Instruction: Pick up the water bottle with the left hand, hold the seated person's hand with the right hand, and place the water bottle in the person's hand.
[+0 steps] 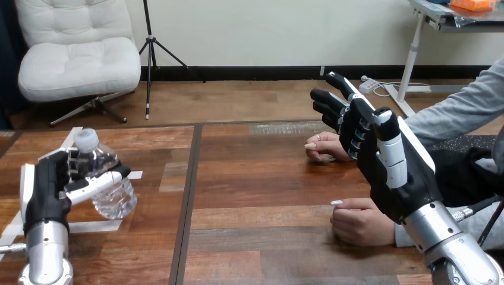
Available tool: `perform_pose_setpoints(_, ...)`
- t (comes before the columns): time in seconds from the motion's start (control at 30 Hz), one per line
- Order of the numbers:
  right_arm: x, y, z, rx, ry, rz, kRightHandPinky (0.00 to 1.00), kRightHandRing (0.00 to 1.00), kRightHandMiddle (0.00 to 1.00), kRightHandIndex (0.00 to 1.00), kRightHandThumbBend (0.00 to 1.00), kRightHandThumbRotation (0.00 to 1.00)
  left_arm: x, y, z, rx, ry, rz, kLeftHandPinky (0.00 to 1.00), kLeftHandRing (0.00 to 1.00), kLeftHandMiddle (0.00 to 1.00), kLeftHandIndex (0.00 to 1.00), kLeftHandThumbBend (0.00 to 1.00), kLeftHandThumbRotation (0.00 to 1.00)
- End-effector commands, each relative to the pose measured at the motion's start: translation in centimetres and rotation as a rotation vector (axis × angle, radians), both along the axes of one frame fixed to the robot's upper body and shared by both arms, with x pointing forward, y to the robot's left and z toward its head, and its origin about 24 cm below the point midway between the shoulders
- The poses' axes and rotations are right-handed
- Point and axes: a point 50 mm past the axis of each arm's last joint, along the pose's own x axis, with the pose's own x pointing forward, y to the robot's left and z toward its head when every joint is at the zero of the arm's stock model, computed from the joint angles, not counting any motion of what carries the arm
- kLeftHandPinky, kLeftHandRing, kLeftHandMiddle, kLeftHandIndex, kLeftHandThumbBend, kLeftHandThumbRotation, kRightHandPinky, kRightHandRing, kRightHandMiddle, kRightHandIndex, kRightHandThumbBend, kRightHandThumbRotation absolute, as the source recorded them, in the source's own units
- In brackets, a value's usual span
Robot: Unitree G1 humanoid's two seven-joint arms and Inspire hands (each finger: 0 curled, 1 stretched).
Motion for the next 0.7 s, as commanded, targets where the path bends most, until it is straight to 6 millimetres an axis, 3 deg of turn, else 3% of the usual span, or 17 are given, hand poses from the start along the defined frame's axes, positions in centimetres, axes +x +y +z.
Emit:
perform_pose_setpoints(0.0,0.5,-0.1,1.5,0.014,-0.070,-0.008,1.00,0.95,0.92,0.98,1.00,1.00,2.1,-0.8,4.9,0.038,-0.246,-0.077,0.36,0.39,0.43,0.46,0.67,0.00)
perform_pose_setpoints(0.67,0.8,-0.2,1.3,-0.029,-0.070,-0.022,0.99,0.93,0.91,0.97,1.00,1.00,1.7,-2.6,7.8,0.043,-0.407,-0.174,0.33,0.37,0.40,0.42,0.68,0.00)
